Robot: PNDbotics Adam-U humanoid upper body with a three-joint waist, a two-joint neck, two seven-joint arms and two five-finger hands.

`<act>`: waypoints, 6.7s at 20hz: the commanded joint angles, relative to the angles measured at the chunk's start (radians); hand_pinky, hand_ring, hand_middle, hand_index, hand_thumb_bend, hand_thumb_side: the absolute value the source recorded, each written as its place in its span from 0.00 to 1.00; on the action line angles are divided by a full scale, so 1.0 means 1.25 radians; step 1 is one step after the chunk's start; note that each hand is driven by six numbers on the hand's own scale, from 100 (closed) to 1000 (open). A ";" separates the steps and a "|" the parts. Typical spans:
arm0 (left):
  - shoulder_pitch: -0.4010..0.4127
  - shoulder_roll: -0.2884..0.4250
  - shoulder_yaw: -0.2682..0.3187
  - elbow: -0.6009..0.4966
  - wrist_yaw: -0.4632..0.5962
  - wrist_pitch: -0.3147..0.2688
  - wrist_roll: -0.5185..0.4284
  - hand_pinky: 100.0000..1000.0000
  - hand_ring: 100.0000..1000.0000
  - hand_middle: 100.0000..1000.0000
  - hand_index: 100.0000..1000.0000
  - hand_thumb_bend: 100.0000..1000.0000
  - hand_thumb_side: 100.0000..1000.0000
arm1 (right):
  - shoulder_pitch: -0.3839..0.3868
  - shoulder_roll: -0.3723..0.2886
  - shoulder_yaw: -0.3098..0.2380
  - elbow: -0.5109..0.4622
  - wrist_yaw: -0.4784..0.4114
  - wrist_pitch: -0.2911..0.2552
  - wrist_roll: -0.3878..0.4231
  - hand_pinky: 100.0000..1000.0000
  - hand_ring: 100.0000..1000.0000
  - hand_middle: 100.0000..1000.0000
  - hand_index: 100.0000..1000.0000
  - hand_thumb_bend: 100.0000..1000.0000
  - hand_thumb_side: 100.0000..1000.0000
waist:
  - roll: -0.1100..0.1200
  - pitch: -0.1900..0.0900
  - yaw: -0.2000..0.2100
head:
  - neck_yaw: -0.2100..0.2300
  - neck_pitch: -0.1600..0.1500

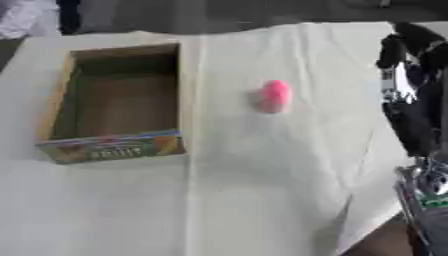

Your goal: Pick up objects on the table and place them in the box.

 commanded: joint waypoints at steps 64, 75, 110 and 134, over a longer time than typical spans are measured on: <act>0.000 0.014 -0.024 -0.015 0.017 0.011 -0.028 0.71 0.52 0.56 0.80 0.00 0.56 | -0.651 -0.322 0.378 0.406 0.431 0.239 0.992 0.79 0.91 0.74 0.94 0.57 0.16 | -0.011 -0.026 0.039 | -0.049 -0.003; -0.003 0.009 -0.025 -0.015 0.017 0.012 -0.030 0.71 0.52 0.56 0.80 0.00 0.56 | -0.639 -0.293 0.410 0.479 0.473 0.232 0.992 0.79 0.91 0.73 0.91 0.55 0.13 | -0.011 -0.016 0.042 | -0.053 -0.009; -0.005 0.002 -0.030 -0.015 0.016 0.012 -0.037 0.71 0.53 0.56 0.80 0.00 0.57 | -0.632 -0.246 0.388 0.636 0.588 0.220 0.952 0.78 0.88 0.72 0.87 0.46 0.17 | -0.006 -0.001 0.049 | -0.065 -0.025; -0.007 -0.001 -0.033 -0.015 0.028 0.011 -0.048 0.71 0.53 0.56 0.80 0.00 0.57 | -0.652 -0.212 0.369 0.725 0.659 0.226 0.874 0.76 0.85 0.65 0.79 0.20 0.00 | -0.008 0.006 0.057 | -0.076 -0.035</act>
